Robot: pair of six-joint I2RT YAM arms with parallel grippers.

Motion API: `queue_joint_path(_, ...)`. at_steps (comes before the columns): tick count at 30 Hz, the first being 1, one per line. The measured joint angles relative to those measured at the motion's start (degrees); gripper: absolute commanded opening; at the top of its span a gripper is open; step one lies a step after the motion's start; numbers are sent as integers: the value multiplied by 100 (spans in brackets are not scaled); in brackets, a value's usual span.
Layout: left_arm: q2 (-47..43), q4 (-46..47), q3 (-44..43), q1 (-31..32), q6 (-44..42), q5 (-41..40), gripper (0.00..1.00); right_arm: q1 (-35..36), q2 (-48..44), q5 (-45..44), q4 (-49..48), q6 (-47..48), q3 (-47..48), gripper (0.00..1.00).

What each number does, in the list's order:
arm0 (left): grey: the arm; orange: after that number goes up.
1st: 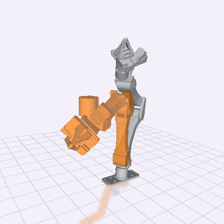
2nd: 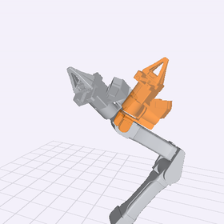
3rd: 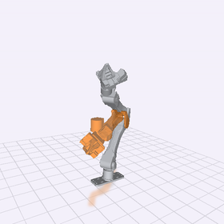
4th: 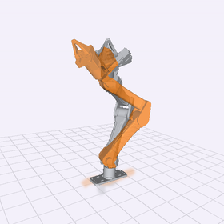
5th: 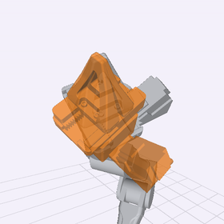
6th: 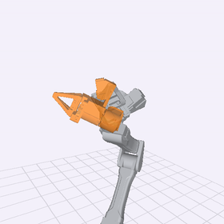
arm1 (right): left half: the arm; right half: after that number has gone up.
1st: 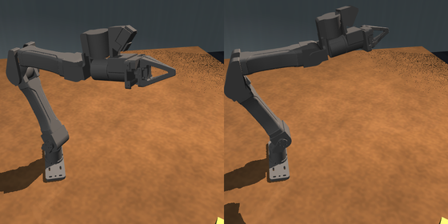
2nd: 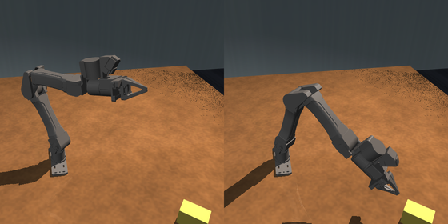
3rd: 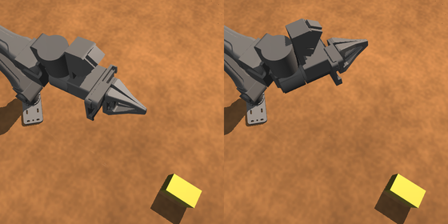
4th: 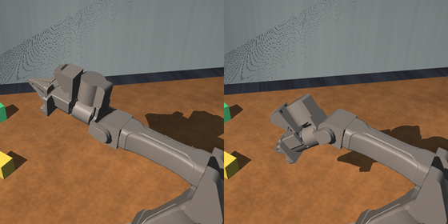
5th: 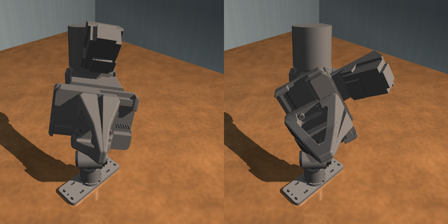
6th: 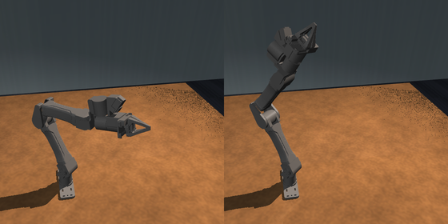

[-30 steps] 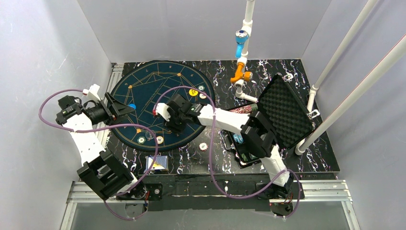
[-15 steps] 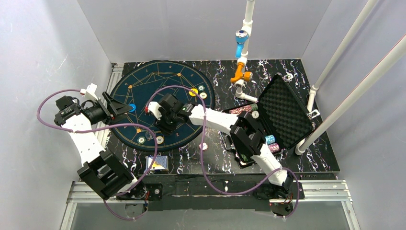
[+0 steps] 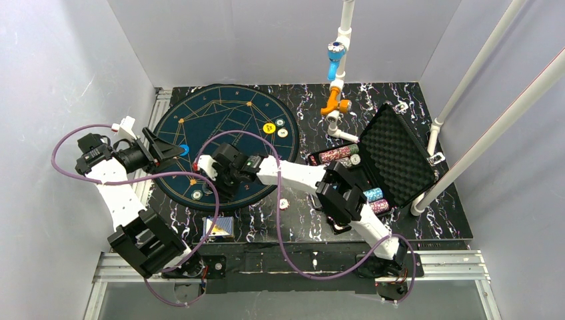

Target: Distribute texas hold em gaming equipment

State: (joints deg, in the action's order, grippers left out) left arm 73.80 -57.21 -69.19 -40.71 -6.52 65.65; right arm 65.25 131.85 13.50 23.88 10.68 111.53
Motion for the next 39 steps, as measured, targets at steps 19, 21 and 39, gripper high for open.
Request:
queue_joint_path(19, 0, 4, 0, 0, 17, 48, 76, 164, 472, 44, -236, -216, 308, 44)
queue_joint_path(21, 0, 4, 0, 0, 17, 57, 76, 166, 501, 50, -254, -260, 376, 44)
queue_joint_path(39, 0, 20, 0, 0, 17, 87, 76, 205, 1213, 85, -308, -409, 1314, 47)
